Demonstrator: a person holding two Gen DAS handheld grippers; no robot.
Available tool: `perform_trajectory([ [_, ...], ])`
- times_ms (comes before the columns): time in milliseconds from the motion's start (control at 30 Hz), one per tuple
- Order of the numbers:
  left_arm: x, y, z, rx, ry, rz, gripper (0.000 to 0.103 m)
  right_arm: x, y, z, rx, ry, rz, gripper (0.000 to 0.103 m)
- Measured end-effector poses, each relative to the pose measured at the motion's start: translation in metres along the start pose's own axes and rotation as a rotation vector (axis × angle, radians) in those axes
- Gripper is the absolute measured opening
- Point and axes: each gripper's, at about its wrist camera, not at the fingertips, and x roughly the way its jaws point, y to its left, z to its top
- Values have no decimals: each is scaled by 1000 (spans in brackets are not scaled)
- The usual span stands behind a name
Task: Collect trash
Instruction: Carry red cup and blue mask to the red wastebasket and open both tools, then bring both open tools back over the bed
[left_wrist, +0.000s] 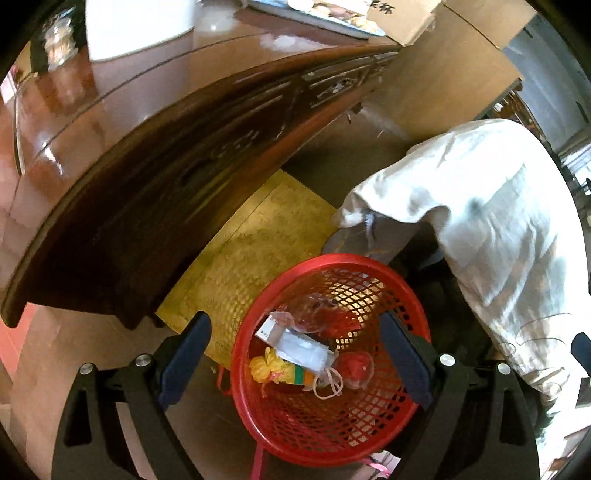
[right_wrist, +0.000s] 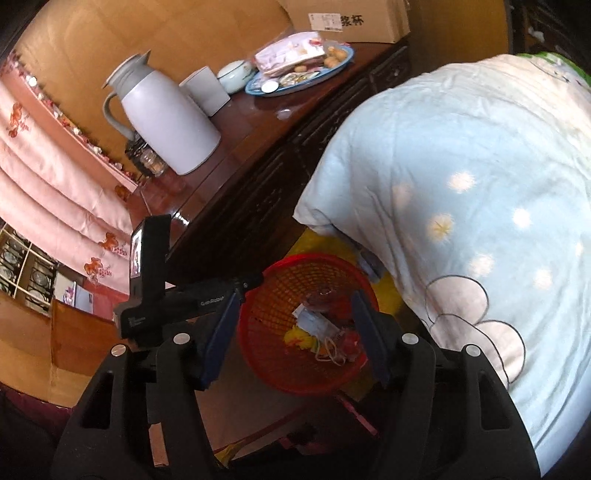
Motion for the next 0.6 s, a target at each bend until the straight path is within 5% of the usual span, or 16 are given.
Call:
perform_trajectory([
  [600,-55,-101,-20,286,-138,101,92,-67,-42,-27,90,-155,-5,66],
])
